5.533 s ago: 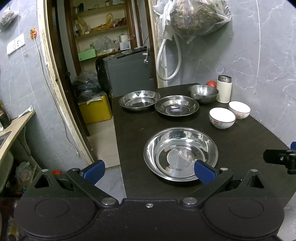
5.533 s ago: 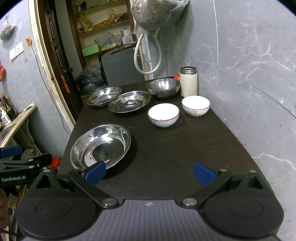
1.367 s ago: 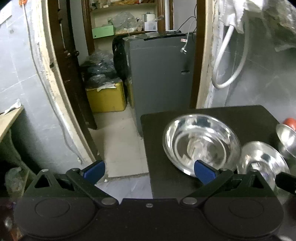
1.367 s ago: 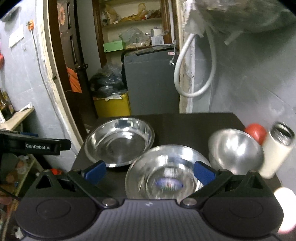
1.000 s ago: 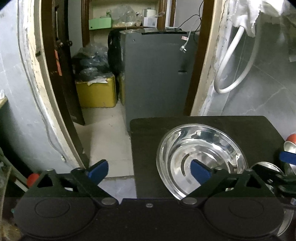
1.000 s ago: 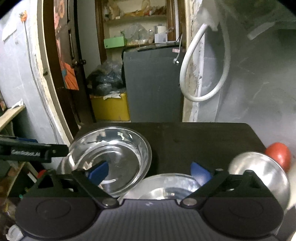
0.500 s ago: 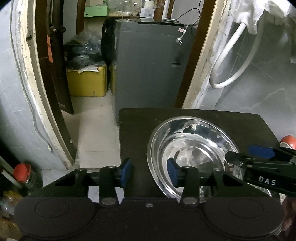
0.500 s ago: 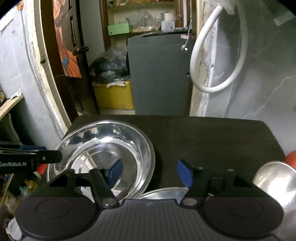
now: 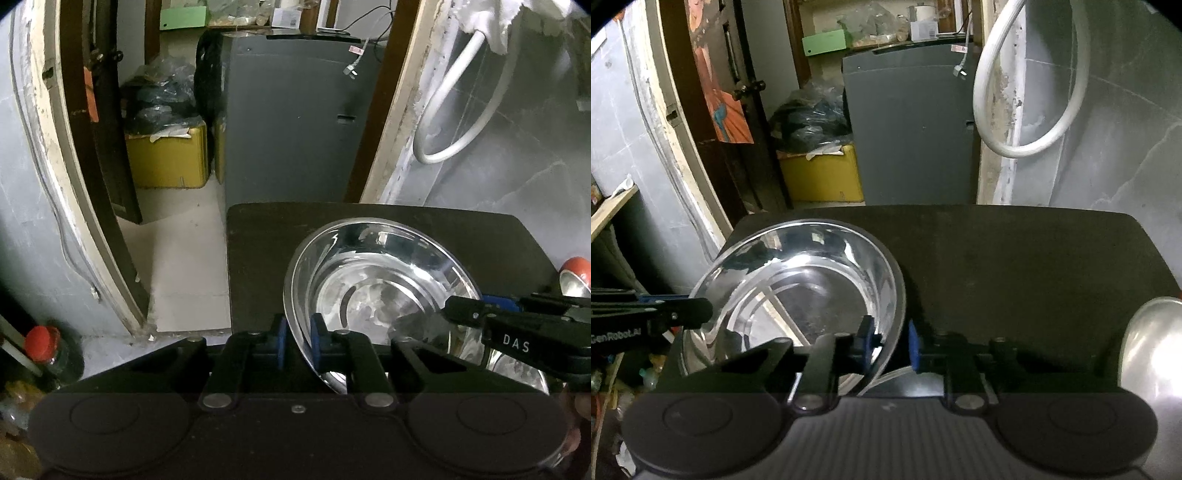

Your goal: Organize plates and bowls

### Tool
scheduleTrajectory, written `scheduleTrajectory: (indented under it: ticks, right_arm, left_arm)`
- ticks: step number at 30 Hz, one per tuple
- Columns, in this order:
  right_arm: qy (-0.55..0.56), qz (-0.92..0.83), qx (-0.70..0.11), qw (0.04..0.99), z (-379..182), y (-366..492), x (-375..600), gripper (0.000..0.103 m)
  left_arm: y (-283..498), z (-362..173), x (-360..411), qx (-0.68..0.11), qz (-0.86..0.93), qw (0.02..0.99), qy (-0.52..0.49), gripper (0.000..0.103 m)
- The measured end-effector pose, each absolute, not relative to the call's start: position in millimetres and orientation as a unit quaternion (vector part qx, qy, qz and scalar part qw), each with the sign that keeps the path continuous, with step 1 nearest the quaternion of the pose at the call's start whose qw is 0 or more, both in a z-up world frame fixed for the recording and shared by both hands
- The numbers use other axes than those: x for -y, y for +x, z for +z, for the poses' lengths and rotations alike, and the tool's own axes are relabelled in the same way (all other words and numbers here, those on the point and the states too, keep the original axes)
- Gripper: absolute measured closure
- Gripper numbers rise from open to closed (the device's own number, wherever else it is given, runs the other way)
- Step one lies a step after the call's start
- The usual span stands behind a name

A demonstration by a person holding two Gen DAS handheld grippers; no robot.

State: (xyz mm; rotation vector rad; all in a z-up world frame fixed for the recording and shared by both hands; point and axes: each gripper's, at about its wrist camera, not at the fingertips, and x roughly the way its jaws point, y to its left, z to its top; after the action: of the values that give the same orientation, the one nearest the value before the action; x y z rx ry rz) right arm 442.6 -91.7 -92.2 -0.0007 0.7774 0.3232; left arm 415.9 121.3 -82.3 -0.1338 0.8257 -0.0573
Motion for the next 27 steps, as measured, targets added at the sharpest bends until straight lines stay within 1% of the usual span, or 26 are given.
scheduleTrajectory:
  ticks: [10,18,27]
  right_arm:
    - [0.008,0.159,-0.359,0.920,-85,434,91,0.087]
    - [0.010,0.169,-0.340,0.925,-63,416,94,0.087]
    - [0.016,0.181,-0.324,0.929,-33,378,106,0.087]
  left_arm:
    - [409,-77,-125,-0.392,-0.026,0.917,-0.062,0.089]
    - [391,-58,-129,-0.375,-0.030,0.924,-0.063,0.090]
    - [350,-30,-123,-0.361,-0.032,0.930,-0.065,0.089]
